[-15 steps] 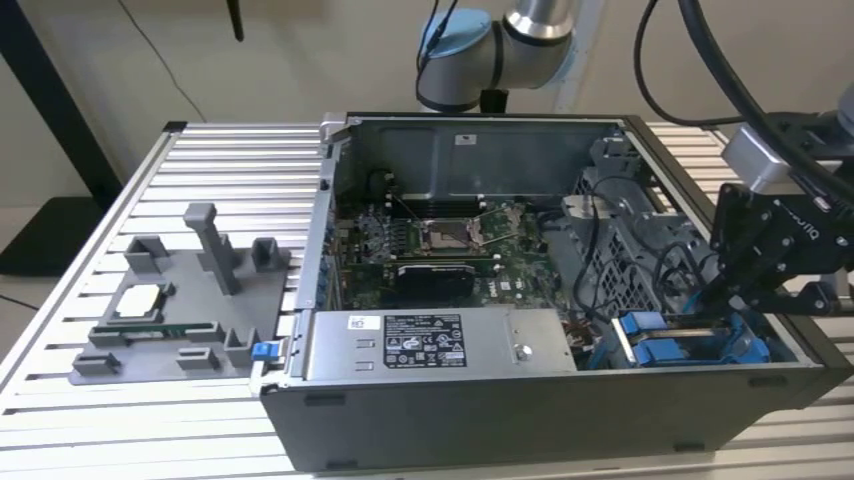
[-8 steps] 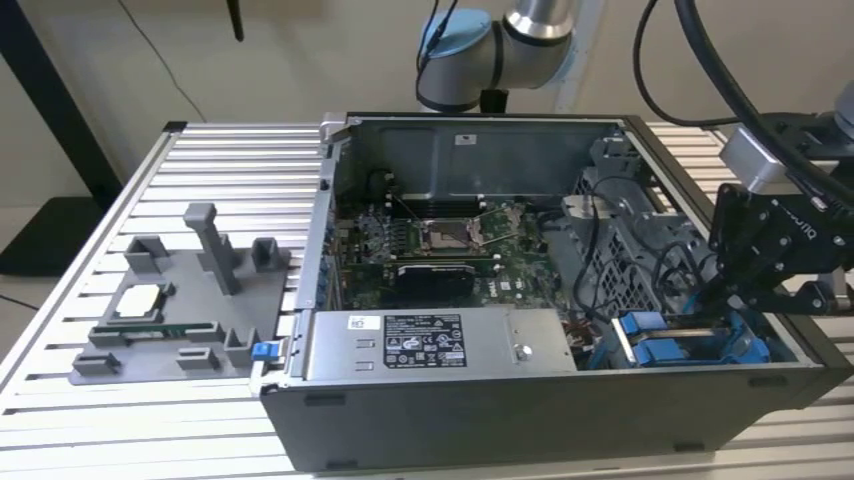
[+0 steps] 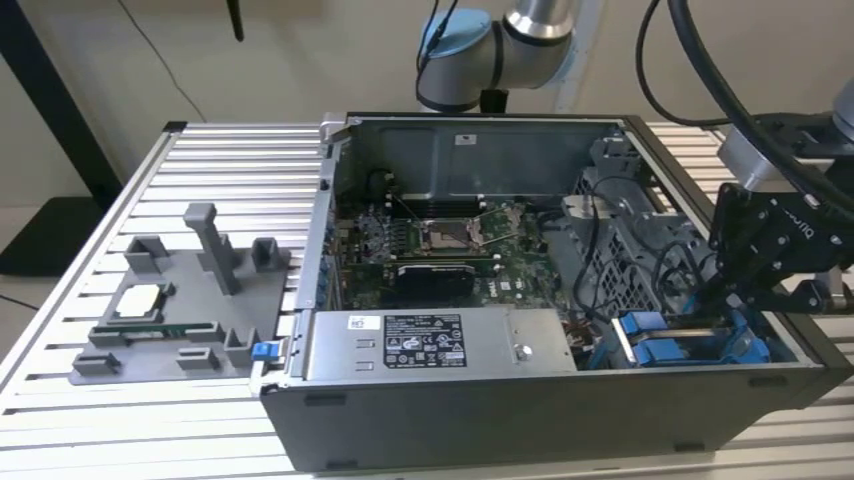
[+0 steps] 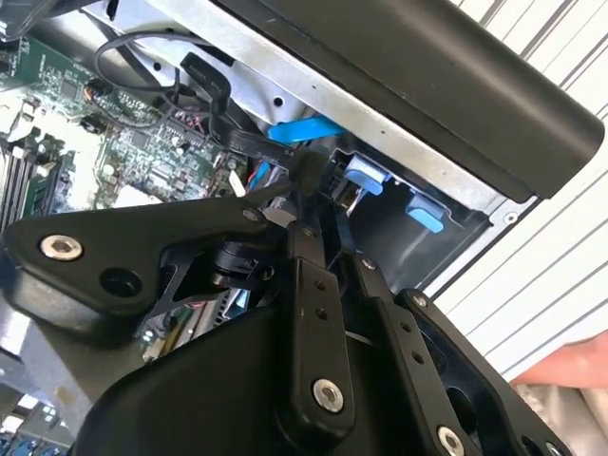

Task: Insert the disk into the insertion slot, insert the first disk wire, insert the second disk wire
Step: 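Insert the first disk wire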

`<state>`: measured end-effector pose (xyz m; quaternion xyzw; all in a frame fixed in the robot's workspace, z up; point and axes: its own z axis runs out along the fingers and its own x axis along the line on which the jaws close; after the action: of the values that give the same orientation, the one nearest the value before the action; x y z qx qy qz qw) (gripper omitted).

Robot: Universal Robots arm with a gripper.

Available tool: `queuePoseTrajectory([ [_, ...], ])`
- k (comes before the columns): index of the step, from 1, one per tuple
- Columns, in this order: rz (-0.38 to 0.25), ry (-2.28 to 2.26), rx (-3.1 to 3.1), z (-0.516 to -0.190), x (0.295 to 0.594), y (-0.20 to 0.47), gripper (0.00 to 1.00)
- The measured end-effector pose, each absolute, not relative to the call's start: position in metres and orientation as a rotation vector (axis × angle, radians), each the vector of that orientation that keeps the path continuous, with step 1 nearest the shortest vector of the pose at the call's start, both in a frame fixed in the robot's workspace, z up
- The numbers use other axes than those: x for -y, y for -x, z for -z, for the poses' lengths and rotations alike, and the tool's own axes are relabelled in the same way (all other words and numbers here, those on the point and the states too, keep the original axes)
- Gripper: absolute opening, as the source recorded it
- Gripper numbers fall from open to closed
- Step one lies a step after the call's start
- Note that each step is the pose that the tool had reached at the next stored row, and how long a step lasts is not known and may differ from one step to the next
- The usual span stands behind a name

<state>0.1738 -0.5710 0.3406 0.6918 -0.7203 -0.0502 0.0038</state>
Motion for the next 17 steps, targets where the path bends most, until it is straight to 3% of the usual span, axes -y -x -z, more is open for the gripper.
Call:
queuePoseTrajectory([
  [17,0.161,-2.09,2.337,-0.344,0.5772,-0.1713,0.0],
])
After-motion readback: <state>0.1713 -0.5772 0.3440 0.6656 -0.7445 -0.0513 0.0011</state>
